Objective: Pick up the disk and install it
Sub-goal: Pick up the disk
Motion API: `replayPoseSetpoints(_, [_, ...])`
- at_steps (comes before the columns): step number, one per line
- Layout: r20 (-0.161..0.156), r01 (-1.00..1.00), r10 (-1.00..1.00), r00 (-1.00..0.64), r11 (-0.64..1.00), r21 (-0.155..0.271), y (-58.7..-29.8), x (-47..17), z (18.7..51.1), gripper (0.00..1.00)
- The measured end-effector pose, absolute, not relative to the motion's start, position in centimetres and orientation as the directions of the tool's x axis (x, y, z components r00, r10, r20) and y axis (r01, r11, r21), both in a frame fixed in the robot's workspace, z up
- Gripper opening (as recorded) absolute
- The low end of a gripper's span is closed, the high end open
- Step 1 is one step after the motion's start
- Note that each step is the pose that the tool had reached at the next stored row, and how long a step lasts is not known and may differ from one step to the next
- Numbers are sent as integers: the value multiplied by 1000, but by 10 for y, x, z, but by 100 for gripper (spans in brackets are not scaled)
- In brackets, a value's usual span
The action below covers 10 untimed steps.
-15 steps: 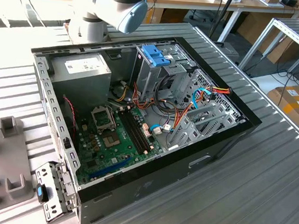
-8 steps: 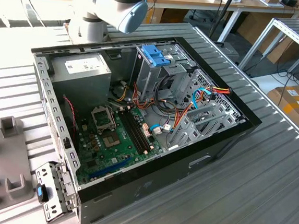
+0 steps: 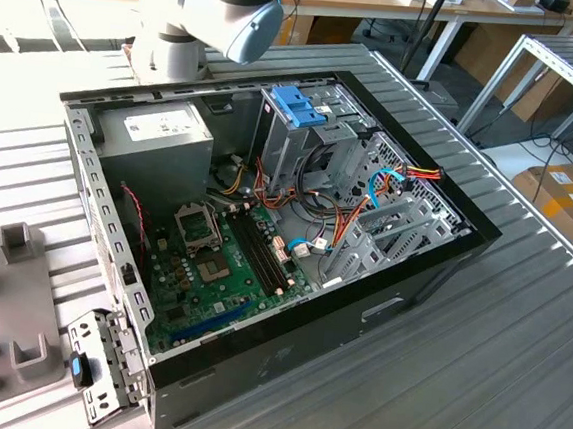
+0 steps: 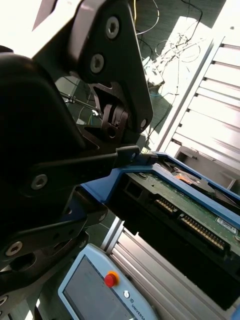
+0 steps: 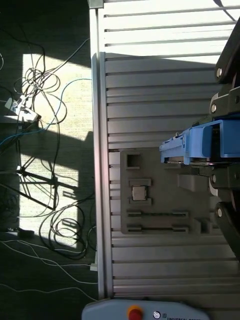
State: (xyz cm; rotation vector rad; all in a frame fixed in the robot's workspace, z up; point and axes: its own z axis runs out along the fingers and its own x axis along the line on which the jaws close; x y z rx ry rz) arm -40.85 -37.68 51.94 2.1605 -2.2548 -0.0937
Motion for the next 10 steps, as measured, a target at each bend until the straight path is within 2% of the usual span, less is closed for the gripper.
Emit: replayPoseSetpoints(10, [-29,-998,-999,-43,42,55,-377,-400,519,37])
